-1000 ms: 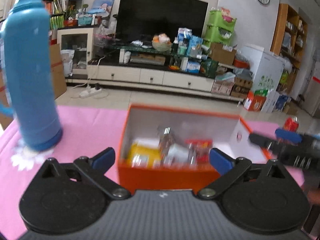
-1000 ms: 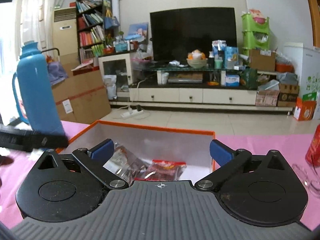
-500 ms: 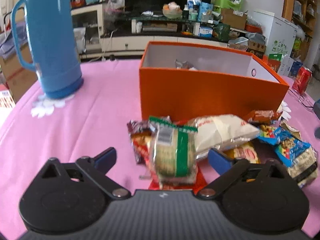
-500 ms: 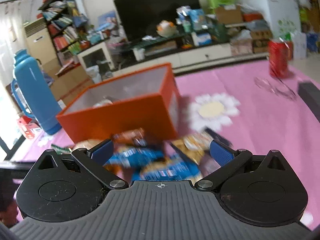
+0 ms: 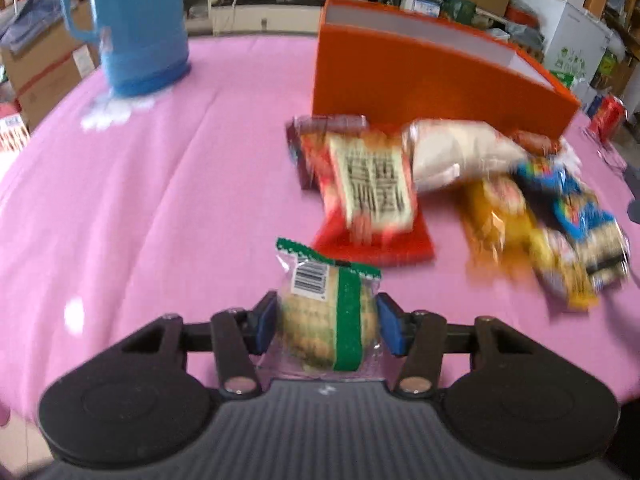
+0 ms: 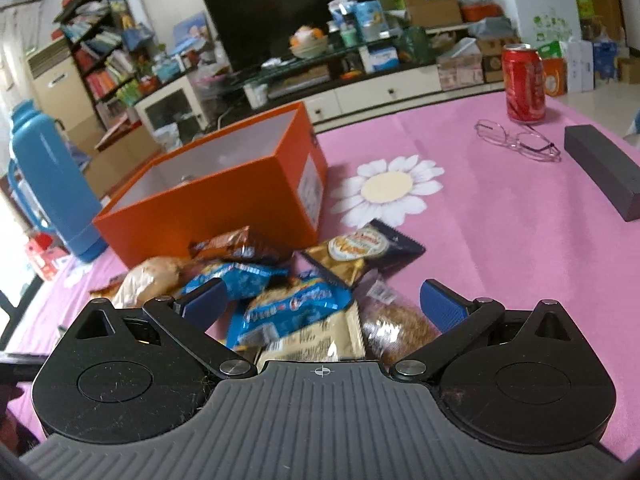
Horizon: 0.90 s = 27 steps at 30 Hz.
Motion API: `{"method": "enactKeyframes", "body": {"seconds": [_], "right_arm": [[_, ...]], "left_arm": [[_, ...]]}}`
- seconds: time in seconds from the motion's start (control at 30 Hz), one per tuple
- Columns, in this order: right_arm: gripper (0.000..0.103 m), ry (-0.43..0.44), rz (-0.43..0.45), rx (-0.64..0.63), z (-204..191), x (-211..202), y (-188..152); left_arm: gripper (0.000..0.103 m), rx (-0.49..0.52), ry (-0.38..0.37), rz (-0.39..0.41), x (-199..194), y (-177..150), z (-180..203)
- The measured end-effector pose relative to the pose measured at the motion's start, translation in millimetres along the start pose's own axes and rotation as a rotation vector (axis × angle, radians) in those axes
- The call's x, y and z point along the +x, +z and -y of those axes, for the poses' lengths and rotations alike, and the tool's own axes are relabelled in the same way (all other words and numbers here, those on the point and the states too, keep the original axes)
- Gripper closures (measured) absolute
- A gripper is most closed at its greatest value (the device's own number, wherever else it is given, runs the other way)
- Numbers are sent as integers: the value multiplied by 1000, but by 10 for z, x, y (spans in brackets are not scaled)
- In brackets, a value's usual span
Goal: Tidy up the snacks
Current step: 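Grasp the green-striped cracker pack with the left tool while the right tool reaches toward the snacks, then grasp the yellow KAKA snack bag with the right tool while the left tool holds the cracker pack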
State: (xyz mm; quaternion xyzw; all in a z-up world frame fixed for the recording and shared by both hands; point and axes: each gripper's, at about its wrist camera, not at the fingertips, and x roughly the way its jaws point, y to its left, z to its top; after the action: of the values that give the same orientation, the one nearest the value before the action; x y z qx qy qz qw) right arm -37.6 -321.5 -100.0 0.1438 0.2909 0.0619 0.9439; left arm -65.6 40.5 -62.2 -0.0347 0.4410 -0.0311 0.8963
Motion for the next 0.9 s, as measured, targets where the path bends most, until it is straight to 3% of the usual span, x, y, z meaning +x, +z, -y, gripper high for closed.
{"method": "enactKeyframes", "body": {"seconds": [0.17,0.3,0.47,0.57,0.6,0.7,0.83,0.9], "right_arm": [[15,73,-75,-36,-194,-121,-309],[16,130,-92,-146,-523,-196,-482],[16,17,-62,-169,-582,-131,-319],[18,-77,-81,-252,-697,-11,-316],[20,-55,-79,-258,-745,-18,-330],[19,114,-72,-197,-806,-70,-364],[19,217,-122,-104,-792,101,-354],[21,253,-190,-21,-701,273,-347]], "left_arm": [[42,38,-19,26,-38,-112,63],[36,14,-52,48,-2,-128,41],[32,-76,-134,61,21,-97,-29],[32,-84,-144,66,24,-93,-18],[32,-85,-147,66,23,-95,-16],[31,-96,-165,67,19,-102,-39],[30,-104,-183,67,23,-99,-66],[30,-111,-191,67,28,-94,-80]]}}
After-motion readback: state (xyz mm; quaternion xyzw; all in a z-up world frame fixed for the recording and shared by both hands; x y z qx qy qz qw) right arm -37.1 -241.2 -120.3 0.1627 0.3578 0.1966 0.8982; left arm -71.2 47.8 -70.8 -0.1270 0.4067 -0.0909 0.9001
